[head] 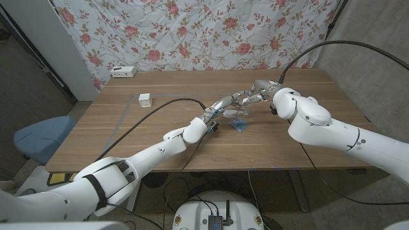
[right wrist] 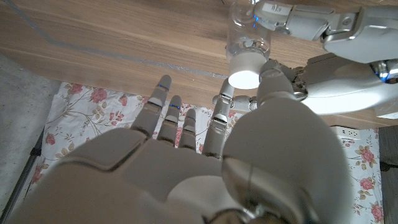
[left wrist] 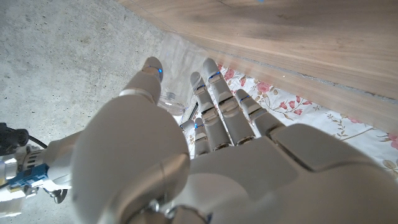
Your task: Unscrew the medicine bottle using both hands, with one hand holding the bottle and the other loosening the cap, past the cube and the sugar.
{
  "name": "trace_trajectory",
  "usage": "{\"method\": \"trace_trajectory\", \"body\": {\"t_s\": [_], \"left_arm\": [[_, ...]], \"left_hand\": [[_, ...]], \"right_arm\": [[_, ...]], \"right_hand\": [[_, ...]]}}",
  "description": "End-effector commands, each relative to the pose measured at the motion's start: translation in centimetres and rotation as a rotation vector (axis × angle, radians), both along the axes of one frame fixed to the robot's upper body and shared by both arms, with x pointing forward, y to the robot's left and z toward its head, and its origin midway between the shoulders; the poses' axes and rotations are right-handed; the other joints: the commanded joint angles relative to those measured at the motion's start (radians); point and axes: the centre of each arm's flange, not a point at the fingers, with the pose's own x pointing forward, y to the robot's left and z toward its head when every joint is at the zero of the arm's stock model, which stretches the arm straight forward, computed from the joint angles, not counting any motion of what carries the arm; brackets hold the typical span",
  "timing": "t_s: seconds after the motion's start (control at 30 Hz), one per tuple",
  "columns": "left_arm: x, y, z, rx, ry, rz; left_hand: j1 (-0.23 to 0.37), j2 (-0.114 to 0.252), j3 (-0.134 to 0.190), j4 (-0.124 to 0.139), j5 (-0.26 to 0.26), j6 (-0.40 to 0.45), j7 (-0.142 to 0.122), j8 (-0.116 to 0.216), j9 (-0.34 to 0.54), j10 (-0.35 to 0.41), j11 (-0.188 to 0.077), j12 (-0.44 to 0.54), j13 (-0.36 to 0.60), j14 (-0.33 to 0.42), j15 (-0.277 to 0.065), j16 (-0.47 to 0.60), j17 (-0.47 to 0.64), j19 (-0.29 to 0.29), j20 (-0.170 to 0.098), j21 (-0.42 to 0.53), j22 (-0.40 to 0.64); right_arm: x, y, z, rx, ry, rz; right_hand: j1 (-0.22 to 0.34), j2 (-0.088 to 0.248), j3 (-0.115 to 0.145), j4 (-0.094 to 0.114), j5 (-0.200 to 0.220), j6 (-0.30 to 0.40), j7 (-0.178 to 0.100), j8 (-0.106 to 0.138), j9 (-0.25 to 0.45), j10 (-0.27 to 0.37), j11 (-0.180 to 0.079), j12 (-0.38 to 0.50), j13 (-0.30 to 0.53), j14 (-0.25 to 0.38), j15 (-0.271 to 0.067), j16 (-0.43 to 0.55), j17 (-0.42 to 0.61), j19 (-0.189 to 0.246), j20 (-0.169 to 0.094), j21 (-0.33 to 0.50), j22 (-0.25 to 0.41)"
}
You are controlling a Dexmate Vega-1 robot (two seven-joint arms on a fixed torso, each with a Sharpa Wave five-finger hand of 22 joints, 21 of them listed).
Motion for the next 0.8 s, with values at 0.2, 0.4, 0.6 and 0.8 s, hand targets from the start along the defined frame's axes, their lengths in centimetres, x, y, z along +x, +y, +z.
{"method": "trace_trajectory", "body": {"t_s": [0.2,0.4,0.6,0.8], "left_arm": [[0.12,0.13,0.10,0.003,-0.002,-0.005],[0.16,0.15,0.14,0.003,-0.002,-0.003],[0.21,0.12,0.14,0.003,0.000,-0.002],[0.33,0.05,0.21,0.003,0.000,-0.002]], "left_hand": [[0.005,0.013,0.005,0.007,0.006,0.009,0.003,0.001,0.001,0.070,-0.061,0.004,0.005,0.011,-0.082,0.001,0.003,0.007,-0.124,-0.002,0.000],[0.005,0.013,0.005,0.007,0.006,0.009,0.003,0.001,0.001,0.070,-0.058,0.004,0.005,0.011,-0.083,0.001,0.003,0.007,-0.124,-0.002,0.000],[0.005,0.013,0.006,0.007,0.006,0.010,0.002,0.001,0.001,0.069,-0.058,0.004,0.005,0.010,-0.082,0.001,0.003,0.007,-0.124,-0.002,0.000],[0.005,0.013,0.006,0.006,0.006,0.010,0.002,0.001,0.001,0.069,-0.061,0.004,0.005,0.010,-0.083,0.001,0.002,0.008,-0.124,-0.002,0.000]], "right_arm": [[-0.03,-0.08,0.13,0.010,0.007,0.010],[0.19,-0.09,0.07,0.008,0.026,0.014],[0.30,-0.16,0.05,0.008,0.036,0.020],[0.42,-0.26,0.09,0.006,0.048,0.023]], "right_hand": [[0.006,0.007,0.002,-0.004,0.002,0.003,0.003,0.007,0.006,0.013,0.000,0.004,0.005,0.008,0.004,0.006,0.006,0.009,0.001,0.003,0.005],[-0.001,0.007,-0.001,-0.001,0.000,-0.023,0.003,0.000,0.006,0.006,0.005,-0.001,0.005,0.002,0.007,0.004,0.008,0.008,0.002,0.001,0.006],[-0.016,-0.001,-0.009,0.001,-0.003,-0.070,0.009,-0.017,0.004,-0.011,0.011,-0.010,0.006,-0.008,0.014,-0.002,0.008,0.000,0.004,-0.004,0.006],[-0.037,-0.015,-0.019,0.005,-0.005,-0.125,0.017,-0.040,0.000,-0.028,0.012,-0.016,0.006,-0.018,0.021,-0.010,0.006,-0.012,0.010,-0.010,0.006]]}}
